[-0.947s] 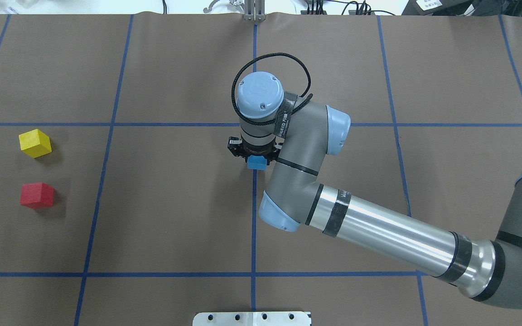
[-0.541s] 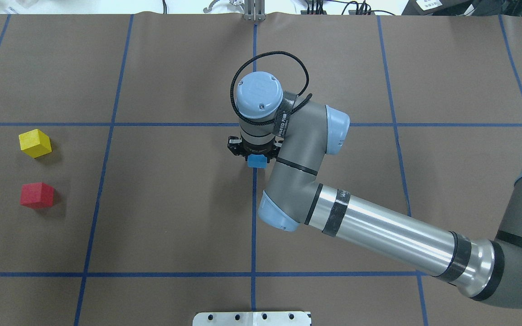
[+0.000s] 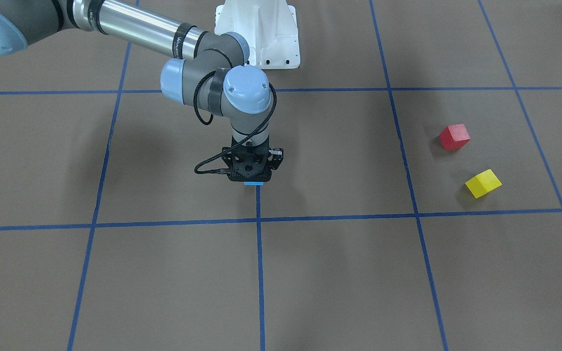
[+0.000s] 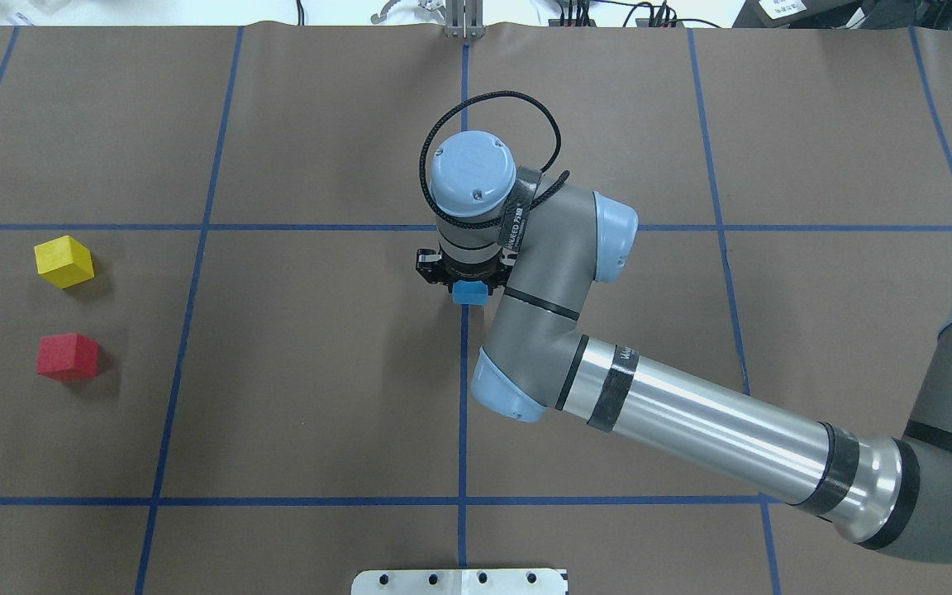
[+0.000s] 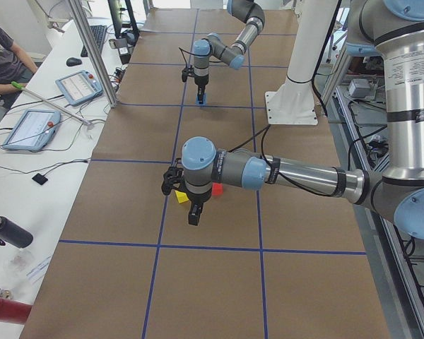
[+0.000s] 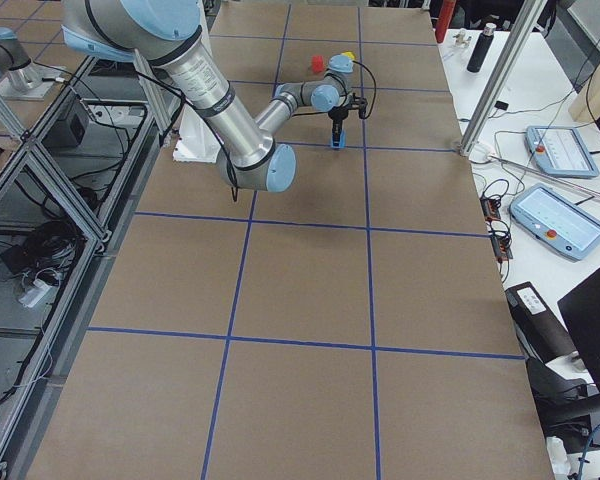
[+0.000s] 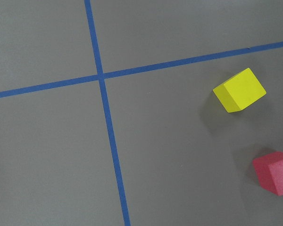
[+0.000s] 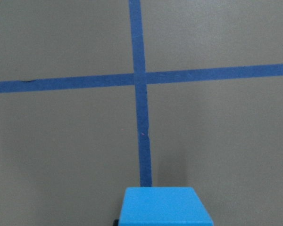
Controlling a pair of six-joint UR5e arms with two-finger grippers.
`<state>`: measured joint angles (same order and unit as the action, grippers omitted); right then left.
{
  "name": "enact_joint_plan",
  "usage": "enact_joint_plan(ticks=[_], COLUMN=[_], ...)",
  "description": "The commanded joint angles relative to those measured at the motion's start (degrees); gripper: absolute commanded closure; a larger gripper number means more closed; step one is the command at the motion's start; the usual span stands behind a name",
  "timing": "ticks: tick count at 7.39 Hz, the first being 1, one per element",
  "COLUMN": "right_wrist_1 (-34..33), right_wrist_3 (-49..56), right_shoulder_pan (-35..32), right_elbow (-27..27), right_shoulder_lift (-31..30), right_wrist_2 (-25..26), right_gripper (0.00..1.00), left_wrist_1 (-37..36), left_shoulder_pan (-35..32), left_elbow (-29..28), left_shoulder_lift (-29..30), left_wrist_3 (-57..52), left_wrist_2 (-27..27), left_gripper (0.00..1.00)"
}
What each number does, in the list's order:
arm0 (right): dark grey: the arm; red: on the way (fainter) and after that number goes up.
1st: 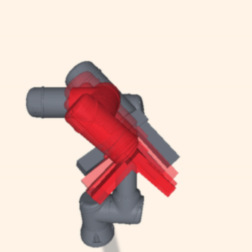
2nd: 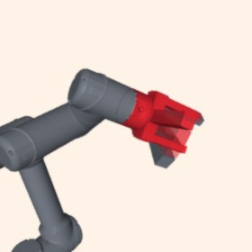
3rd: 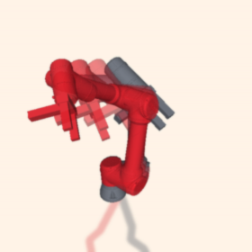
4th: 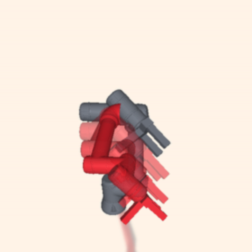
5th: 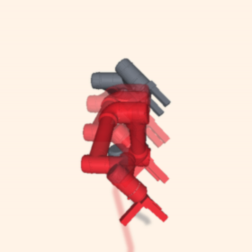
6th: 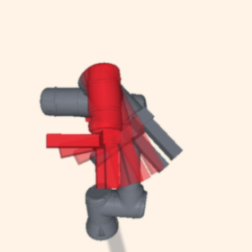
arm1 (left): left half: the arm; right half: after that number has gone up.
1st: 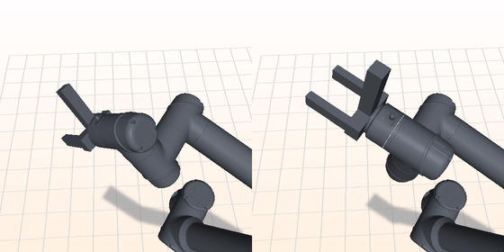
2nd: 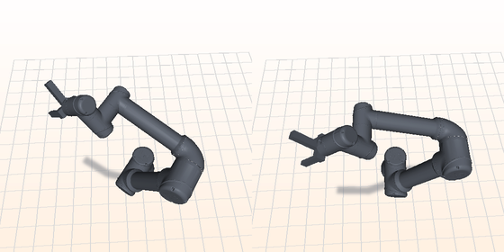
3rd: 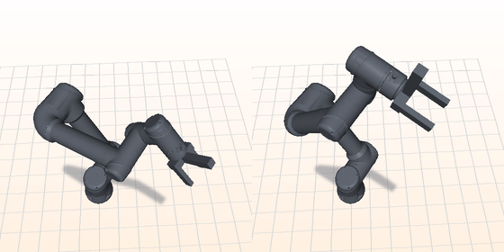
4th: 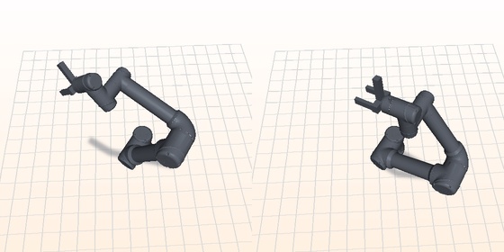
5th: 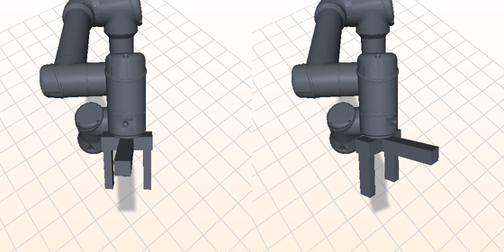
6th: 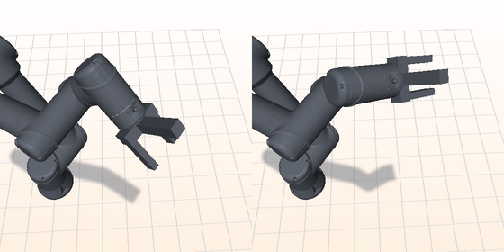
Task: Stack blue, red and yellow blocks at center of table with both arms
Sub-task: 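Hold the blue cube above the table center with the right gripper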
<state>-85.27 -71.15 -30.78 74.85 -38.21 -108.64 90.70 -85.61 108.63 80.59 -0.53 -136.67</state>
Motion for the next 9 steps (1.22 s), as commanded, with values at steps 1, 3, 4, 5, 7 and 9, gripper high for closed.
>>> enact_joint_plan(ticks=[1,3,4,5,7,9], right_wrist_1=[0.1,0.36,0.36,0.45,2.19,2.65], right_wrist_3=[0.05,0.05,0.05,-0.04,-1.52,-1.27], right_shoulder_pan=[0.02,-0.07,-0.07,-0.07,-0.07,-0.07], right_elbow=[-0.58,-0.76,-0.84,-1.02,-3.55,-3.83], right_shoulder_lift=[0.06,0.15,0.15,0.15,1.55,1.65], right_wrist_2=[0.01,-0.26,-0.26,-0.35,-0.35,-0.61], right_gripper=[1.0,1.0,1.0,1.0,1.0,1.0], left_wrist_1=[0.0,0.0,0.0,0.0,0.0,0.0], left_shoulder_pan=[0.0,0.0,0.0,0.0,0.0,0.0], left_elbow=[0.0,0.0,0.0,0.0,0.09,0.18], left_shoulder_lift=[0.0,0.0,0.0,0.0,0.0,0.0], left_wrist_3=[0.0,0.0,0.0,0.0,0.0,0.0], left_wrist_2=[0.0,-0.09,-0.09,-0.09,-0.09,-0.09], left_gripper=[0.0,0.0,0.0,0.0,0.0,0.0])
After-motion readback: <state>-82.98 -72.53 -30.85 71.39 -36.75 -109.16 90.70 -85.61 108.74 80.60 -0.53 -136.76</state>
